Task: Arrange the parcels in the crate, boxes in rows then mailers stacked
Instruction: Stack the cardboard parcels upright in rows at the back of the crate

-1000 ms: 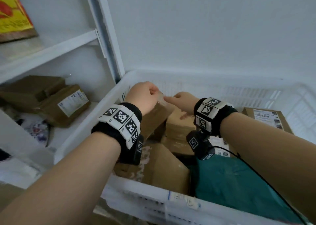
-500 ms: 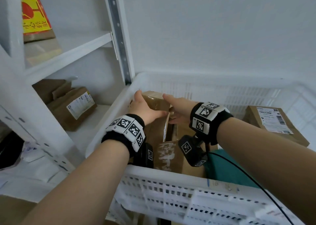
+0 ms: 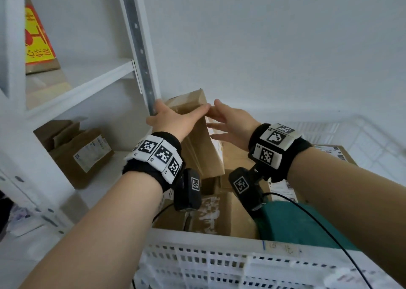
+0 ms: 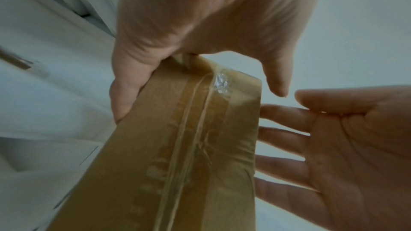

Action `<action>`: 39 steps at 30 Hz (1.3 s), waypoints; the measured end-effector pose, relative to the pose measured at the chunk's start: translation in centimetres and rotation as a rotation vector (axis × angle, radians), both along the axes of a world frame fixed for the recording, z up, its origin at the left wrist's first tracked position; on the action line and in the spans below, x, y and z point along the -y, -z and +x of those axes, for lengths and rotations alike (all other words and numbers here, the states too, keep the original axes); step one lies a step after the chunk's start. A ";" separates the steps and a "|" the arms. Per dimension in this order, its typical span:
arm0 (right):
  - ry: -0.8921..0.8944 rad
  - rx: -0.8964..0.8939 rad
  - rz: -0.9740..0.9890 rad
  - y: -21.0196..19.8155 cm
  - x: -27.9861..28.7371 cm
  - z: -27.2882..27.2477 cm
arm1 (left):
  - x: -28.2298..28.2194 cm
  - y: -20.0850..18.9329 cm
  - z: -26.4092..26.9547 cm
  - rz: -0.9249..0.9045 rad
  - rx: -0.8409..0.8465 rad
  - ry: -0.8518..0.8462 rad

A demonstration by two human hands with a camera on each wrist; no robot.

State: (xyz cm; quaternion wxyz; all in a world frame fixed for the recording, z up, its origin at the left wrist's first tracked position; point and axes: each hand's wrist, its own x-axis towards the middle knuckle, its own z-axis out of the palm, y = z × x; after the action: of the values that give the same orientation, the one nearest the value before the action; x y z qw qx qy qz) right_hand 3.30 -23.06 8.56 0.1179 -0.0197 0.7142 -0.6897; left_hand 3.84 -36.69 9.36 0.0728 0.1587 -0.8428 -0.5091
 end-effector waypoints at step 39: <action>0.494 -0.015 0.049 1.0 -23.3 -1.2 | -17.6 3.2 -3.6 -0.053 0.113 0.699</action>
State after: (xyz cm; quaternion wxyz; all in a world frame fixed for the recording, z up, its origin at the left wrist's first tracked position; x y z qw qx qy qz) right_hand 2.11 0.27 7.54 -0.0591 0.1533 0.7148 -0.6798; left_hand 0.29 -19.09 6.13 -0.1483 -0.1134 -0.8618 -0.4717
